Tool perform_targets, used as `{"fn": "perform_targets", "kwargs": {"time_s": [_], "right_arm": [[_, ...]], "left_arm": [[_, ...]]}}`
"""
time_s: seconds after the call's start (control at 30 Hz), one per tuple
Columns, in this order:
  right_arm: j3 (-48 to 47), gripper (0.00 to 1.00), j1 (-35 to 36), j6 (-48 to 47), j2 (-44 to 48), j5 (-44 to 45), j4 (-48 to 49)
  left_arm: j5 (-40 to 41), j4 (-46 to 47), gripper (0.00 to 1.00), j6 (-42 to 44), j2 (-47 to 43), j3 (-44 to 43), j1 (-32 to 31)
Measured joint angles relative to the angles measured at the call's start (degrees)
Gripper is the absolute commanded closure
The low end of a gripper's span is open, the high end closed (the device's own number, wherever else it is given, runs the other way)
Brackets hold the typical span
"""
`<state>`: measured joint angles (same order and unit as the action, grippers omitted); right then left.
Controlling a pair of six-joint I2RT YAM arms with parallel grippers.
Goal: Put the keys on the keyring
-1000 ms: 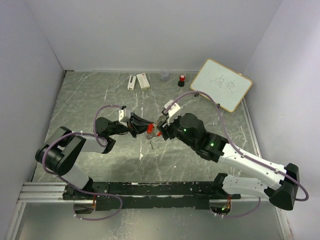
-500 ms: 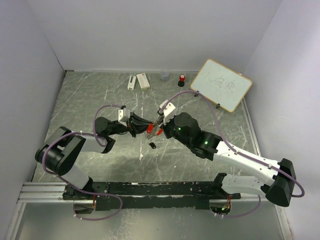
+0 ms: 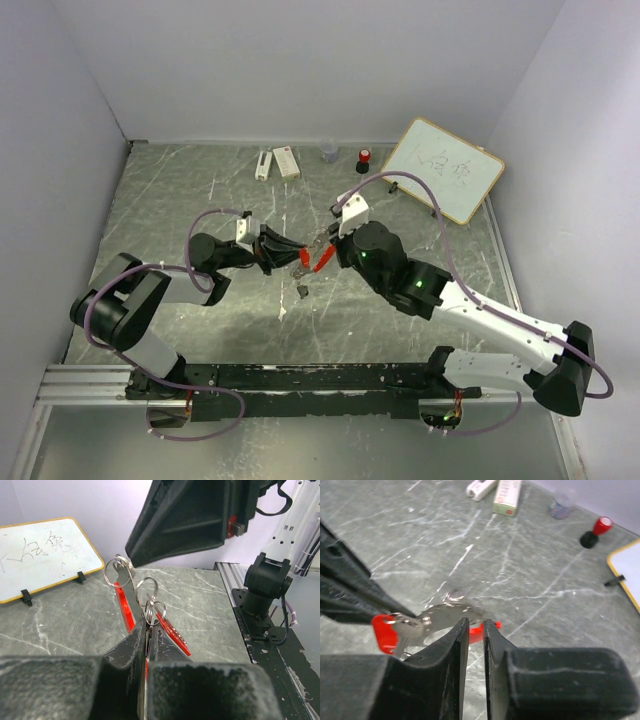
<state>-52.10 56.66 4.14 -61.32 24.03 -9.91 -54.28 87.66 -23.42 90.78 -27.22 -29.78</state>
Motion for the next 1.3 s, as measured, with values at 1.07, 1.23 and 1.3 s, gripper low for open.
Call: {"fn": "perform_targets", "kwargs": {"time_s": [1.07, 1.23, 1.3], "right_arm": [[11.7, 0.53, -0.9, 8.7, 3.6, -18.1, 14.3], [12.1, 0.55, -2.4, 9.7, 3.7, -18.2, 17.5], [12.4, 0.57, -3.7, 10.3, 3.7, -18.8, 18.5]], "left_arm": [[4.2, 0.0, 0.94, -2.1, -1.9, -1.3, 0.6], [4.2, 0.0, 0.93, -2.4, -2.2, -1.2, 0.6], [4.2, 0.0, 0.93, -2.6, -2.5, -1.2, 0.6]]}}
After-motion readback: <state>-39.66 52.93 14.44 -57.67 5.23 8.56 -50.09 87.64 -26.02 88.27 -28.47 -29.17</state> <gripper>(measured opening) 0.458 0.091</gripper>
